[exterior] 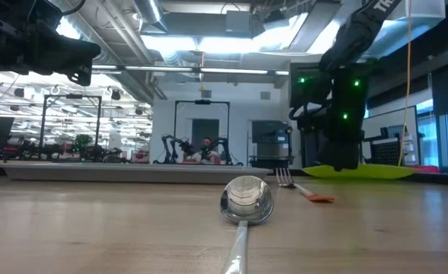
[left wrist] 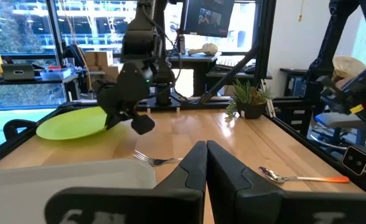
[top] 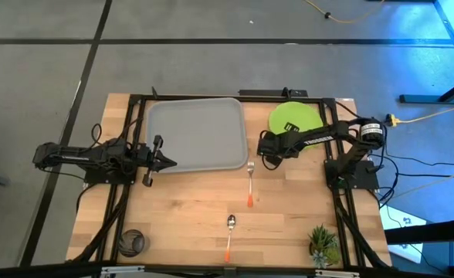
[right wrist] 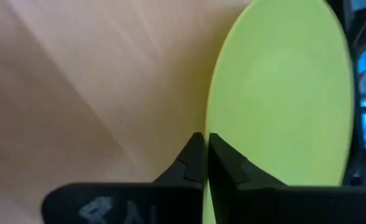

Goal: Pick and place plate/cup/fork/spoon on tray
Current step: Put the green plate on the gray tray, then put the blue cup on the gray tray to the top left of the green plate

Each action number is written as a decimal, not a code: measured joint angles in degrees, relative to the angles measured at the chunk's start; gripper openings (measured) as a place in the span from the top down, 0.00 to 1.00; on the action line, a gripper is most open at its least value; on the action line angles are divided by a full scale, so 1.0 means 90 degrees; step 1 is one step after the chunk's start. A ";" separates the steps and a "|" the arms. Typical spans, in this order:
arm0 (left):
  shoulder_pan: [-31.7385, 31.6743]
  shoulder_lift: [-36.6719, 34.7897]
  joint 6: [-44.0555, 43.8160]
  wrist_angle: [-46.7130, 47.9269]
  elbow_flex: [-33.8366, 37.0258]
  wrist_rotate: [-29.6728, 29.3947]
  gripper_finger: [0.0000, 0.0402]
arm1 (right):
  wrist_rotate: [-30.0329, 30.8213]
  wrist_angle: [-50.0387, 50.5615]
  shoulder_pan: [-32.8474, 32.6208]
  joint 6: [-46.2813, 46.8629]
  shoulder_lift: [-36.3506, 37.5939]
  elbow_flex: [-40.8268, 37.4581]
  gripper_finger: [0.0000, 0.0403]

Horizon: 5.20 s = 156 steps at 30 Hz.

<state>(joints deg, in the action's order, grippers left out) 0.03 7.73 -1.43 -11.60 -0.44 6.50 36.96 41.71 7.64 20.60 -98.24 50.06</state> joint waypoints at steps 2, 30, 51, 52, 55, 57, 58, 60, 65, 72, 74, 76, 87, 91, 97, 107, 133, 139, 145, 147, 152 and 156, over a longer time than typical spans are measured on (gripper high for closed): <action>0.0000 0.0002 -0.0002 -0.0001 0.0001 0.0000 1.00 | 0.0162 0.0363 -0.0182 0.0009 0.0002 0.0175 0.99; 0.0000 0.0002 -0.0326 0.0008 -0.0129 -0.0170 1.00 | 0.0573 -0.0945 -0.1550 -0.3827 0.0002 0.2540 0.99; 0.0000 0.0002 -0.0328 -0.0010 -0.0314 -0.0170 1.00 | -0.0995 -0.3279 -0.1547 -0.6552 -0.2147 0.3593 0.99; 0.0000 0.0002 -0.0328 -0.0008 -0.0315 -0.0170 1.00 | -0.1054 -0.3279 -0.1547 -0.6659 -0.2319 0.3742 0.99; 0.0000 0.0002 -0.0328 -0.0010 -0.0316 -0.0170 1.00 | -0.1087 -0.3235 -0.1540 -0.6842 -0.2775 0.4122 0.99; 0.0000 0.0002 -0.0328 -0.0020 -0.0316 -0.0170 1.00 | -0.1084 -0.3233 -0.1516 -0.6993 -0.3016 0.4281 0.99; 0.0000 0.0002 -0.0328 -0.0049 -0.0316 -0.0168 1.00 | -0.1077 -0.3242 -0.1496 -0.7008 -0.3126 0.4359 0.99; 0.0000 0.0002 -0.0328 -0.0110 -0.0316 -0.0169 1.00 | -0.1062 -0.3239 -0.1448 -0.7016 -0.3309 0.4444 0.99; 0.0000 0.0002 -0.0328 -0.0193 -0.0316 -0.0169 1.00 | -0.1055 -0.3212 -0.1282 -0.6989 -0.3446 0.4461 0.99; 0.0000 0.0002 -0.0328 -0.0202 -0.0316 -0.0168 1.00 | -0.1186 -0.3278 -0.1046 -0.6976 -0.3446 0.4461 0.98; 0.0000 0.0002 -0.0328 -0.0199 -0.0316 -0.0168 1.00 | -0.1374 -0.3274 -0.0995 -0.6833 -0.3446 0.4461 0.95; 0.0000 0.0002 -0.0330 -0.0200 -0.0316 -0.0168 1.00 | -0.1552 -0.3273 -0.0960 -0.6541 -0.3446 0.4459 0.93; 0.0000 0.0002 -0.0407 -0.0201 -0.0316 -0.0168 1.00 | -0.1628 -0.3332 -0.1030 -0.6308 -0.3430 0.4454 0.85; 0.0000 0.0002 -0.0644 -0.0199 -0.0316 -0.0168 1.00 | -0.1379 -0.3520 -0.1089 -0.6311 -0.3419 0.4451 0.85; 0.0000 0.0002 -0.0661 -0.0198 -0.0316 -0.0167 1.00 | -0.0819 -0.3528 -0.1079 -0.6313 -0.3411 0.4451 0.84; 0.0000 0.0002 -0.0661 -0.0196 -0.0316 -0.0165 1.00 | -0.0851 -0.3482 -0.1240 -0.6313 -0.3259 0.4442 0.84; 0.0000 0.0000 -0.0918 -0.1430 -0.0323 0.3769 1.00 | -0.2750 -0.1315 -0.1730 -0.4433 -0.0419 0.4449 0.84; 0.0002 0.0000 -0.1391 -0.1348 -0.0323 0.3709 1.00 | -0.2749 -0.0896 -0.1736 -0.4303 -0.0255 0.4449 0.84; 0.0000 0.0002 -0.1779 -0.0796 -0.0323 0.2368 1.00 | -0.2786 -0.0503 -0.2017 -0.4321 -0.0214 0.4449 0.84; 0.0000 0.0002 -0.1782 -0.0298 -0.0385 0.1982 1.00 | -0.2787 -0.0426 -0.2145 -0.4346 -0.0214 0.4449 0.84; 0.0000 0.0009 -0.1803 0.1635 -0.1147 0.0986 1.00 | -0.2783 -0.0395 -0.2437 -0.4382 -0.0149 0.4447 0.84; 0.0000 0.0017 -0.1834 0.3354 -0.2159 0.0486 1.00 | -0.2778 -0.0375 -0.2580 -0.4362 0.0052 0.4447 0.84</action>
<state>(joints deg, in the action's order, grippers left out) 0.03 7.88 -17.93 18.59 -19.87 10.88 11.96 38.33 -15.58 -18.66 -97.77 90.08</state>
